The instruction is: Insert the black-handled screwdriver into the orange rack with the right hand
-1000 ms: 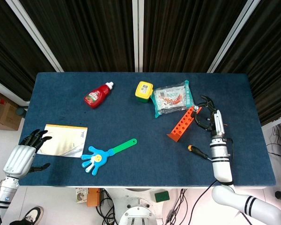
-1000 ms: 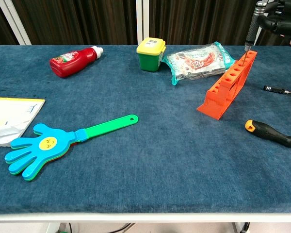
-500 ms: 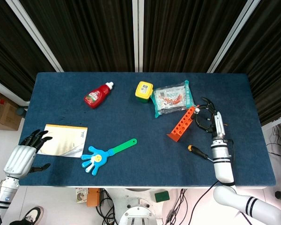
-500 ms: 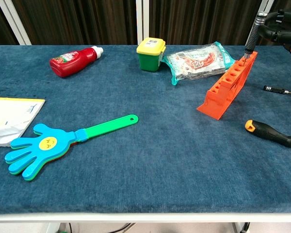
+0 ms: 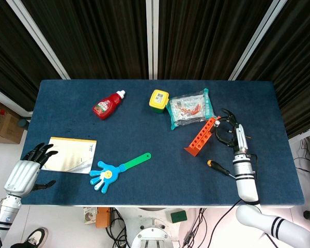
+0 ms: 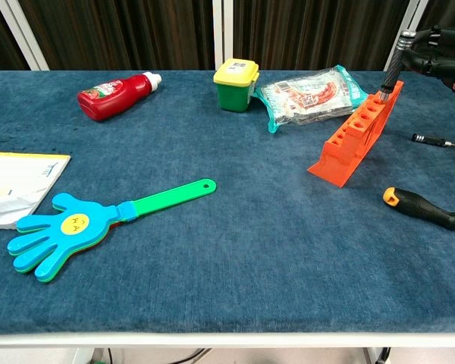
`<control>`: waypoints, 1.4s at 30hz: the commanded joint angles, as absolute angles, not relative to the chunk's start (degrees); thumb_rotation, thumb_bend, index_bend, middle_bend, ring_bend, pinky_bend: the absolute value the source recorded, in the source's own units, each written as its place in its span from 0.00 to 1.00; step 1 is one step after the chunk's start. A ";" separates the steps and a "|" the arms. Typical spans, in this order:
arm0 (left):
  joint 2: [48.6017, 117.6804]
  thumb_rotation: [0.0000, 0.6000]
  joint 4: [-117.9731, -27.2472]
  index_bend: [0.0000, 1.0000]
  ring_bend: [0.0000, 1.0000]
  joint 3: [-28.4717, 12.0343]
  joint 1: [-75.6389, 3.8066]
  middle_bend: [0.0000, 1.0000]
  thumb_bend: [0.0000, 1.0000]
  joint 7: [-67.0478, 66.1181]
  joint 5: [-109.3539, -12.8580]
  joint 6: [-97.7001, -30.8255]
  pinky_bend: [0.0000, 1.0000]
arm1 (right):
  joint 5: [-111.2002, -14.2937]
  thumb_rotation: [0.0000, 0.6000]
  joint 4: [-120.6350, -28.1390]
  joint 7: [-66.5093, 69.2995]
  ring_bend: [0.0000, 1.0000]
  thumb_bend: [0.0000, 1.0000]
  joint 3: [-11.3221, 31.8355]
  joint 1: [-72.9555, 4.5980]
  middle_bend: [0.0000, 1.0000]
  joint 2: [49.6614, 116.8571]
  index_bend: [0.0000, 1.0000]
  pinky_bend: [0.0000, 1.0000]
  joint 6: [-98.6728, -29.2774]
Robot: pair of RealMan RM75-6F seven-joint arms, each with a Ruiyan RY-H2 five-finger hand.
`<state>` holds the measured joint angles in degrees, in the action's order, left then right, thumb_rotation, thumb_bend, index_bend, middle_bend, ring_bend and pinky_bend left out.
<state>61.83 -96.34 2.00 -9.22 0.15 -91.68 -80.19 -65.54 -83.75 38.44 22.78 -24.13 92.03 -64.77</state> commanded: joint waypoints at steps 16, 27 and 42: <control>61.91 1.00 -96.24 0.22 0.04 1.98 -9.40 0.11 0.01 0.18 -91.42 -79.75 0.23 | -65.45 1.00 -81.76 39.32 0.00 0.41 23.32 -24.79 0.10 93.45 0.74 0.00 -63.81; 61.93 1.00 -96.23 0.22 0.04 1.90 -9.37 0.11 0.01 0.03 -91.30 -79.85 0.23 | -64.78 1.00 -81.43 39.07 0.00 0.41 23.73 -25.30 0.10 93.85 0.74 0.00 -62.80; 61.86 1.00 -96.28 0.22 0.04 2.02 -9.26 0.11 0.01 0.08 -91.58 -80.09 0.23 | -64.71 1.00 -81.28 38.26 0.00 0.40 23.26 -24.99 0.10 93.89 0.73 0.00 -62.58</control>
